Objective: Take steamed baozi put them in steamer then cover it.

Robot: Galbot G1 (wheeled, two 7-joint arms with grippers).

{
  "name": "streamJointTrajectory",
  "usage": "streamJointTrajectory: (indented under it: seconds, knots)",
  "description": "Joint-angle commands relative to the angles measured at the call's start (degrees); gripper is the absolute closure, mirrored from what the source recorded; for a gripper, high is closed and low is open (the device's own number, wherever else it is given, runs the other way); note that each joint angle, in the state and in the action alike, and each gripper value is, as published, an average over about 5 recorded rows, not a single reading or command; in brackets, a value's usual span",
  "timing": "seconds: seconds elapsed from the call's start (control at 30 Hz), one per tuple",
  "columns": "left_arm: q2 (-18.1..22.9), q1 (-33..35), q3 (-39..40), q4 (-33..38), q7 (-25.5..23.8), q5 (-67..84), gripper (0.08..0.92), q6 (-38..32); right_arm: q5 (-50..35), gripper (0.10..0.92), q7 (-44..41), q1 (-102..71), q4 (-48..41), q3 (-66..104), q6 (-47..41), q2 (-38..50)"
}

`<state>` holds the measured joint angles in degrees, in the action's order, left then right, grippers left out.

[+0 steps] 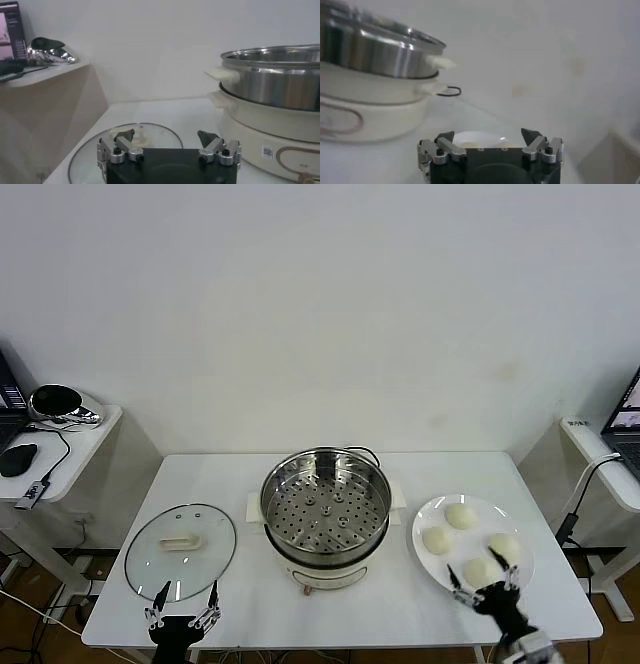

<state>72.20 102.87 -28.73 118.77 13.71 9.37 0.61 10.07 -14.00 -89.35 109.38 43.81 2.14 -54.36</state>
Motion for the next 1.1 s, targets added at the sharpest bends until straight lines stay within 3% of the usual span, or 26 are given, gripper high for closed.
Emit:
streamJointTrajectory:
  seconds: [0.03, 0.23, 0.5, 0.8, 1.1]
  knots:
    - [0.01, -0.5, -0.16, -0.74, -0.6, -0.83, 0.177, 0.67, 11.54, 0.203, -10.84, 7.2, -1.69, 3.07, -4.67, 14.56]
    - [0.12, -0.46, -0.31, -0.77, -0.37, -0.99, 0.177, 0.6, 16.66, 0.203, -22.07, 16.14, -8.03, -2.43, -9.41, 24.46]
    - [0.39, -0.45, -1.0, -0.69, 0.18, -1.53, 0.177, 0.53, 12.56, 0.203, -36.93, 39.66, -19.89, -26.1, -8.56, 29.66]
    - [0.98, -0.36, -1.44, -0.6, 0.25, -2.42, 0.177, 0.52, 7.56, 0.203, -44.77, 68.91, -34.28, -57.57, -6.45, 24.9]
    - [1.29, -0.87, -2.92, -1.12, 0.44, -2.27, 0.177, 0.62, 7.88, 0.203, -47.33, 81.42, -46.8, -70.25, -4.65, 14.35]
